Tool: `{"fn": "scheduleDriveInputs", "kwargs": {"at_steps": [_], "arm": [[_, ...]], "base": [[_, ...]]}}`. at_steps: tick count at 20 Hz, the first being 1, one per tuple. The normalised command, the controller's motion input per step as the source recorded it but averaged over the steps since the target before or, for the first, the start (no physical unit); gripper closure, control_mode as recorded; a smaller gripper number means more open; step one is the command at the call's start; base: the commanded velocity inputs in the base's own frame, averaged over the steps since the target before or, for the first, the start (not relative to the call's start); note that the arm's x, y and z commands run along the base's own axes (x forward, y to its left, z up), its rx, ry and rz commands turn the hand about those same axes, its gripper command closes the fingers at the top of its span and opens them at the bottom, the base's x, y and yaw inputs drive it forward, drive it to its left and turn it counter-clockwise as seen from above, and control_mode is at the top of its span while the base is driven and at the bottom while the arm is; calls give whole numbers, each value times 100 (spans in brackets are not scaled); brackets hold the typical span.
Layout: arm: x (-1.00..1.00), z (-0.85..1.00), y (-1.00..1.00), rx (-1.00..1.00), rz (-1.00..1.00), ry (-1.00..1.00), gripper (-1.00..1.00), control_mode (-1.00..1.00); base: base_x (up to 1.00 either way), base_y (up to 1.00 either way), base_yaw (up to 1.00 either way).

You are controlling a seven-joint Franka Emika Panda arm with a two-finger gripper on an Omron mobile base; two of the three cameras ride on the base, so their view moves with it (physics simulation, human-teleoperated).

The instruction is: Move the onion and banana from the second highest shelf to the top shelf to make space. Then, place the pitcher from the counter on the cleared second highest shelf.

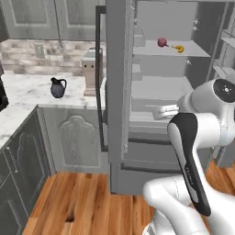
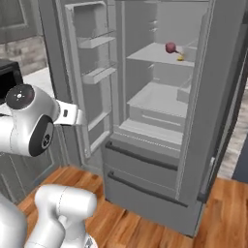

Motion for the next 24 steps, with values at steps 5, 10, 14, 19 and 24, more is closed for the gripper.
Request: {"fn": "scheduleDriveInputs", "kwargs": {"at_steps": [5, 10, 14, 19, 24], "arm": [[0, 0, 0, 0, 0, 0, -100, 100], [0, 0, 0, 0, 0, 0, -100, 100], [0, 0, 0, 0, 0, 0, -100, 100], [0, 0, 0, 0, 0, 0, -100, 100], [0, 0, 0, 0, 0, 0, -100, 100]], "base": [[-25, 66, 40], [-7, 92, 35], [21, 87, 19], [64, 62, 0], [53, 9, -25]]}}
